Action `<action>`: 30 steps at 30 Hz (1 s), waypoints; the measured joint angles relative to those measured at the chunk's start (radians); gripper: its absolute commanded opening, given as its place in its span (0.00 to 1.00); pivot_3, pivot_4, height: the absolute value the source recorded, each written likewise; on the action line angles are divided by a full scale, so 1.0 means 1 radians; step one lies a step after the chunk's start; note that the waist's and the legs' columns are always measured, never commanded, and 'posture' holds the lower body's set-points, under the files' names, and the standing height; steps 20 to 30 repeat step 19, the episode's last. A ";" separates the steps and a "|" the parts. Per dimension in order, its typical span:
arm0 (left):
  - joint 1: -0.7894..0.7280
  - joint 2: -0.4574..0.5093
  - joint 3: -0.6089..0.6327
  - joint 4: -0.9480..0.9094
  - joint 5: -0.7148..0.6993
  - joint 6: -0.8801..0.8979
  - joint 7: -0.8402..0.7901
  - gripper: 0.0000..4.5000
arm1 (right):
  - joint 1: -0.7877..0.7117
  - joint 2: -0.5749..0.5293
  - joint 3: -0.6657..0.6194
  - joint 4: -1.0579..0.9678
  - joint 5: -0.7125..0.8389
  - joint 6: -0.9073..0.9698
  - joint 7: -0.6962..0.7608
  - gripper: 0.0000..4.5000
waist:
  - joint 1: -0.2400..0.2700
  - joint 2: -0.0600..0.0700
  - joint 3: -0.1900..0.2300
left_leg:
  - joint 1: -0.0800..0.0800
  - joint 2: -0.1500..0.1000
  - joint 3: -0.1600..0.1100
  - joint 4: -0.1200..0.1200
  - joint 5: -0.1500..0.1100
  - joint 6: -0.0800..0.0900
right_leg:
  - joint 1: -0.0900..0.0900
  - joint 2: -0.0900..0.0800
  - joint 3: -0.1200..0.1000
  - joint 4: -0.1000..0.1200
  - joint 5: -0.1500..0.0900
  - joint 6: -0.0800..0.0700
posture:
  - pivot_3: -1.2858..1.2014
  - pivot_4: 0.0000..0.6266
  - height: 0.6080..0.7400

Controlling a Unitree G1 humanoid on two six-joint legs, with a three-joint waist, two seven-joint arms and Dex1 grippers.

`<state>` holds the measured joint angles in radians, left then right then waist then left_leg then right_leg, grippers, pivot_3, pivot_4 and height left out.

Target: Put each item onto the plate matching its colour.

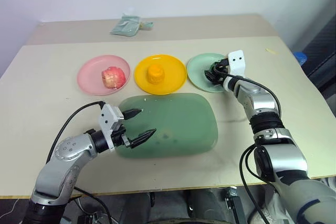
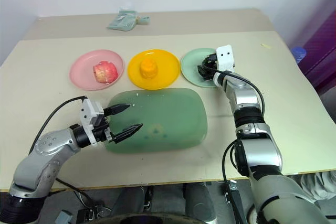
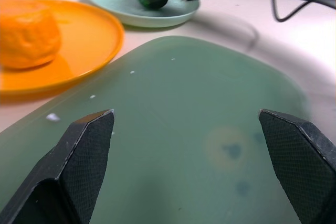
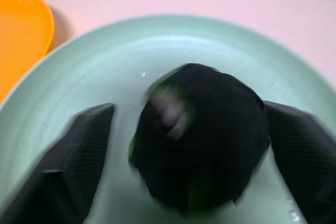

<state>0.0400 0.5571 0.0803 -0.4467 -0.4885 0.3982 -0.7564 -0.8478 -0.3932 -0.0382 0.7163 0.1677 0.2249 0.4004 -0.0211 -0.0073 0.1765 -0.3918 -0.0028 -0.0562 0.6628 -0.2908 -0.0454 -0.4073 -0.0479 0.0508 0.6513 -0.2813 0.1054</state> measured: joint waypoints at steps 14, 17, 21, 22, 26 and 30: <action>0.226 0.093 0.540 0.231 0.075 -0.065 0.155 1.00 | 0.643 -0.446 -0.190 -0.638 0.311 0.170 0.626 0.98 | -0.001 0.000 0.000 | 0.006 0.002 0.001 0.000 -0.001 0.002 | 0.007 0.000 0.000 -0.001 0.000 0.000 | 0.52 0.24 1.00; 0.270 0.092 0.576 0.231 0.063 -0.058 0.149 1.00 | 0.651 -0.446 -0.217 -0.653 0.330 0.196 0.631 0.98 | 0.002 0.000 0.000 | 0.008 0.002 0.001 0.000 -0.001 0.002 | 0.009 0.000 0.000 -0.002 0.000 0.000 | 0.52 0.24 1.00; 0.277 0.085 0.579 0.229 0.062 -0.053 0.151 1.00 | 0.649 -0.446 -0.218 -0.655 0.330 0.209 0.627 0.98 | 0.008 0.000 0.000 | 0.007 0.002 0.000 0.000 -0.001 0.002 | 0.009 -0.001 0.000 -0.002 0.000 0.000 | 0.52 0.24 1.00; 0.277 0.085 0.579 0.229 0.062 -0.053 0.151 1.00 | 0.649 -0.446 -0.218 -0.655 0.330 0.209 0.627 0.98 | 0.008 0.000 0.000 | 0.007 0.002 0.000 0.000 -0.001 0.002 | 0.009 -0.001 0.000 -0.002 0.000 0.000 | 0.52 0.24 1.00; 0.277 0.085 0.579 0.229 0.062 -0.053 0.151 1.00 | 0.649 -0.446 -0.218 -0.655 0.330 0.209 0.627 0.98 | 0.008 0.000 0.000 | 0.007 0.002 0.000 0.000 -0.001 0.002 | 0.009 -0.001 0.000 -0.002 0.000 0.000 | 0.52 0.24 1.00; 0.277 0.085 0.579 0.229 0.062 -0.053 0.151 1.00 | 0.649 -0.446 -0.218 -0.655 0.330 0.209 0.627 0.98 | 0.008 0.000 0.000 | 0.007 0.002 0.000 0.000 -0.001 0.002 | 0.009 -0.001 0.000 -0.002 0.000 0.000 | 0.52 0.24 1.00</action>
